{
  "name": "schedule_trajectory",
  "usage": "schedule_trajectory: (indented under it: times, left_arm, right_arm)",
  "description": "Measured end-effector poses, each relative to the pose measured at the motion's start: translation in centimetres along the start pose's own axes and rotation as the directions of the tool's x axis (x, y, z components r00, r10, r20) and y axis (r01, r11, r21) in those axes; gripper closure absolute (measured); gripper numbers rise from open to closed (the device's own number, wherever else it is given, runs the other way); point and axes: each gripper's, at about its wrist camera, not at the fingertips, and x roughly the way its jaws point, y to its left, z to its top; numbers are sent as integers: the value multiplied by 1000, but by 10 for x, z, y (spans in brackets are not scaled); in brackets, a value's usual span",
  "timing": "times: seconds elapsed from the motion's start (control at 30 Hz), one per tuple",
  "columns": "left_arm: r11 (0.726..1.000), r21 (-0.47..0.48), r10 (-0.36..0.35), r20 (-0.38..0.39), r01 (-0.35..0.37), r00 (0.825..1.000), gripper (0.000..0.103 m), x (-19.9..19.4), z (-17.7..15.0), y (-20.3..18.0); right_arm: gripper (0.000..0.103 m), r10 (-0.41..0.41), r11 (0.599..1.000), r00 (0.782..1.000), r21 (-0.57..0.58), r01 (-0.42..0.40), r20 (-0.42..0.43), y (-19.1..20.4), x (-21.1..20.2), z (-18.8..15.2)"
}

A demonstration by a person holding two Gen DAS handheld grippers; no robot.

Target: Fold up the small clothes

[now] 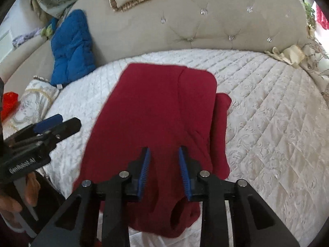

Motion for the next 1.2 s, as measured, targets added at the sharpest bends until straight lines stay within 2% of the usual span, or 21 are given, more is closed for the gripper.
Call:
schedule_trajectory:
  times: [0.03, 0.1, 0.3, 0.6, 1.2]
  left_arm:
    - [1000, 6, 5, 16, -5, 1000, 28, -5, 0, -1]
    - [1000, 12, 7, 37, -8, 999, 27, -12, 1, -4]
    - [1000, -2, -14, 66, 15, 998, 27, -28, 3, -7]
    - [1000, -19, -5, 117, 7, 993, 24, -47, 5, -8]
    - [1000, -16, 15, 126, -13, 992, 24, -45, 4, -7]
  right_arm:
    - [84, 3, 1000, 1000, 3, -3, 14, 3, -6, -1]
    - [80, -16, 1000, 999, 10, 16, 35, 8, -18, -1]
    - [75, -107, 994, 989, 18, 106, 106, 21, -46, 8]
    - [63, -152, 988, 975, 13, 152, 165, 32, -70, 15]
    - [61, -181, 983, 969, 18, 180, 167, 32, -66, 19]
